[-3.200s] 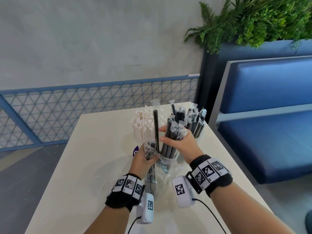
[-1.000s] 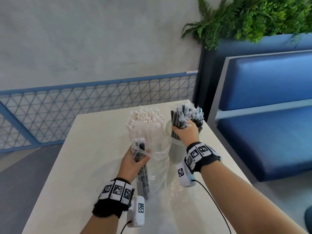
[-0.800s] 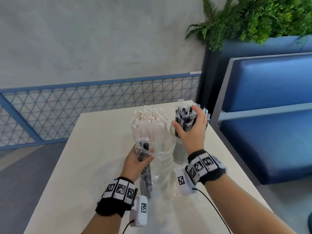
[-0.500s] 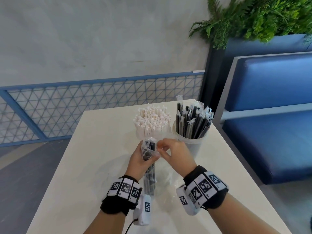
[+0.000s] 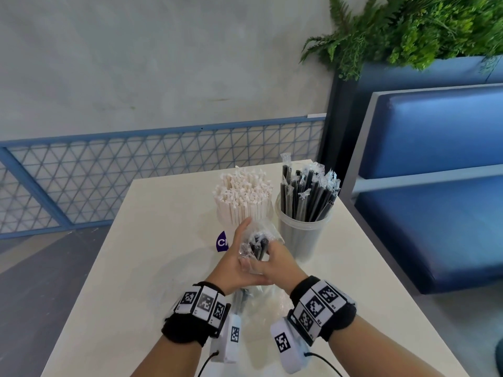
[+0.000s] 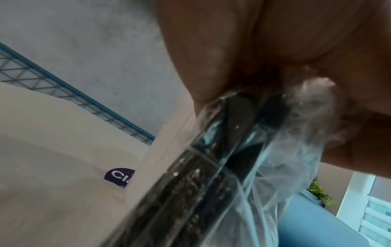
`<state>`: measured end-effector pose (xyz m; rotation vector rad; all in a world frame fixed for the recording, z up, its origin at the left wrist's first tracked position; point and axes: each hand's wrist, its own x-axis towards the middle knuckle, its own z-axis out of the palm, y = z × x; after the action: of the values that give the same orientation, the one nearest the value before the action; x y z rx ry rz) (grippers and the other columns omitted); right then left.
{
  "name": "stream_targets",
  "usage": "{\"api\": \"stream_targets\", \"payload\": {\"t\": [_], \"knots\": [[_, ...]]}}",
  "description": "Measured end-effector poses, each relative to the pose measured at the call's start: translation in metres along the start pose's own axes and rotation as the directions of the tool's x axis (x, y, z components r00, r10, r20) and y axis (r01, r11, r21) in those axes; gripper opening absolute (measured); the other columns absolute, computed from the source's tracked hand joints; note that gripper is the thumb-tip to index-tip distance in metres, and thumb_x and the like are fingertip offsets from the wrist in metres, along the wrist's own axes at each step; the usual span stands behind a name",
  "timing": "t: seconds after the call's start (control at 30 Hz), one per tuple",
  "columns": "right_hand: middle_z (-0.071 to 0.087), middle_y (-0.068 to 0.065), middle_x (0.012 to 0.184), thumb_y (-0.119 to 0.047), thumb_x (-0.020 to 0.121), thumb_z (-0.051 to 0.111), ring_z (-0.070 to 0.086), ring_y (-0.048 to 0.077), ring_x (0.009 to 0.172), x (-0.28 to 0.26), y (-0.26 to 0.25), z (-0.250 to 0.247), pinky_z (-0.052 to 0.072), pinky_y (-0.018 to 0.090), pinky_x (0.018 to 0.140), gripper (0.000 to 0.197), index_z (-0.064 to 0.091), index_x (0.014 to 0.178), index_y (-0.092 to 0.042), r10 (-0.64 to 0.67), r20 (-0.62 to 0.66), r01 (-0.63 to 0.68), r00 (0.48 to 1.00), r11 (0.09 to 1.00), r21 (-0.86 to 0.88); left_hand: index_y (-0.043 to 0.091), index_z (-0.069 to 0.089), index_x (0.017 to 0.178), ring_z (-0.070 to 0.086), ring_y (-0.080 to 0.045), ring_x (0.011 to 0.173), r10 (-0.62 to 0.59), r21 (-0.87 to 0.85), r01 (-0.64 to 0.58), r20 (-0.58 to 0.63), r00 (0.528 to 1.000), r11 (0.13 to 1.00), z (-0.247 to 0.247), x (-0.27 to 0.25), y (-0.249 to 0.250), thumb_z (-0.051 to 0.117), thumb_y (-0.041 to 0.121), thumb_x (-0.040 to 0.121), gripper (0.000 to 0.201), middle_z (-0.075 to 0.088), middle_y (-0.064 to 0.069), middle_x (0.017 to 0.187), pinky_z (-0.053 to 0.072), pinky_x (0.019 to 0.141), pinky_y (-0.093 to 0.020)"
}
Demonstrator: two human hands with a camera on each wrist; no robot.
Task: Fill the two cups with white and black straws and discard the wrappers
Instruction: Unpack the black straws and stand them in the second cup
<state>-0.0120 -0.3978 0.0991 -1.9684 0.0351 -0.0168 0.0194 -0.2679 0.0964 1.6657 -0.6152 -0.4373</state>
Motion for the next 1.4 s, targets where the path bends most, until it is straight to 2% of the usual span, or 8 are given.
{"api": "stream_targets", "payload": {"t": [0.13, 0.27, 0.43, 0.67, 0.77, 0.97, 1.13, 1.4], "knots": [[0.070, 0.017, 0.095, -0.010, 0.078, 0.071, 0.067, 0.030, 0.093, -0.004, -0.008, 0.002, 0.054, 0.047, 0.086, 0.013, 0.065, 0.090, -0.014, 0.009, -0.075, 0.007, 0.997, 0.979, 0.204, 0.027, 0.029, 0.135, 0.059, 0.002, 0.107, -0.038, -0.024, 0.037, -0.048, 0.998, 0.999, 0.004, 0.001, 0.003, 0.075, -0.012, 0.064, 0.093, 0.052, 0.015, 0.120, 0.049, 0.081, -0.014], [0.070, 0.018, 0.095, -0.016, 0.083, 0.067, 0.067, 0.022, 0.084, -0.003, -0.022, -0.009, 0.055, 0.031, 0.076, 0.020, 0.066, 0.096, -0.001, 0.031, -0.171, 0.000, 0.985, 0.983, 0.181, 0.042, 0.041, 0.118, 0.061, 0.005, 0.100, -0.076, 0.069, 0.084, -0.114, 0.991, 0.994, 0.004, 0.000, 0.001, 0.078, 0.007, 0.069, 0.071, 0.061, 0.015, 0.112, 0.047, 0.079, -0.008], [0.071, 0.020, 0.091, -0.023, 0.081, 0.068, 0.068, 0.027, 0.086, -0.003, -0.051, -0.035, 0.055, 0.036, 0.081, 0.026, 0.067, 0.089, 0.002, -0.077, -0.280, 0.156, 0.957, 0.949, 0.274, 0.028, 0.051, 0.109, 0.050, -0.010, 0.053, -0.131, -0.051, 0.125, -0.147, 0.980, 0.991, 0.007, -0.002, 0.009, 0.067, 0.003, 0.080, 0.041, 0.061, -0.002, 0.078, 0.038, 0.041, -0.012], [0.070, 0.008, 0.091, -0.012, 0.080, 0.069, 0.067, 0.010, 0.083, -0.003, -0.060, -0.044, 0.054, 0.022, 0.080, 0.010, 0.066, 0.083, -0.021, -0.089, -0.090, 0.112, 0.992, 0.948, 0.297, 0.018, 0.057, 0.100, 0.051, -0.006, 0.052, -0.095, -0.121, 0.074, -0.182, 0.979, 0.990, 0.012, 0.001, 0.010, 0.065, 0.001, 0.079, 0.028, 0.057, -0.013, 0.080, 0.038, 0.043, -0.013], [0.070, 0.002, 0.093, -0.017, 0.086, 0.061, 0.065, 0.006, 0.088, -0.002, -0.075, -0.058, 0.049, 0.011, 0.076, 0.007, 0.063, 0.082, -0.022, -0.089, -0.190, 0.145, 0.978, 0.942, 0.302, 0.026, 0.061, 0.100, 0.062, -0.011, 0.077, -0.073, -0.164, 0.049, -0.147, 0.986, 0.985, 0.011, 0.002, 0.011, 0.072, 0.025, 0.062, 0.040, 0.067, 0.002, 0.086, 0.049, 0.067, -0.020], [0.065, 0.004, 0.084, -0.010, 0.093, 0.049, 0.065, 0.020, 0.084, 0.007, -0.109, -0.105, 0.055, 0.038, 0.084, 0.012, 0.058, 0.085, -0.012, -0.063, -0.448, 0.313, 0.892, 0.802, 0.509, 0.027, 0.059, 0.115, 0.057, -0.025, 0.116, -0.123, -0.100, 0.102, -0.235, 0.964, 0.990, 0.001, 0.002, -0.003, 0.067, 0.033, 0.068, 0.048, 0.064, 0.000, 0.119, 0.041, 0.105, -0.048], [0.063, 0.000, 0.068, -0.007, 0.094, 0.047, 0.061, 0.020, 0.068, 0.015, -0.119, -0.136, 0.053, 0.040, 0.073, 0.018, 0.054, 0.078, -0.011, -0.049, -0.593, 0.466, 0.803, 0.673, 0.574, 0.018, 0.065, 0.092, 0.066, -0.024, 0.102, -0.157, -0.118, 0.124, -0.335, 0.929, 0.985, 0.001, -0.001, -0.003, 0.053, -0.007, 0.086, 0.028, 0.069, -0.002, 0.101, 0.047, 0.100, -0.044], [0.061, 0.001, 0.071, -0.007, 0.094, 0.048, 0.060, 0.017, 0.061, 0.022, -0.128, -0.161, 0.052, 0.032, 0.060, 0.008, 0.045, 0.087, -0.012, -0.037, -0.744, 0.596, 0.668, 0.625, 0.504, -0.003, 0.060, 0.094, 0.071, -0.019, 0.077, -0.165, -0.215, 0.079, -0.417, 0.894, 0.973, -0.008, 0.000, -0.006, 0.043, -0.004, 0.094, 0.017, 0.068, -0.016, 0.096, 0.057, 0.071, -0.022]]}}
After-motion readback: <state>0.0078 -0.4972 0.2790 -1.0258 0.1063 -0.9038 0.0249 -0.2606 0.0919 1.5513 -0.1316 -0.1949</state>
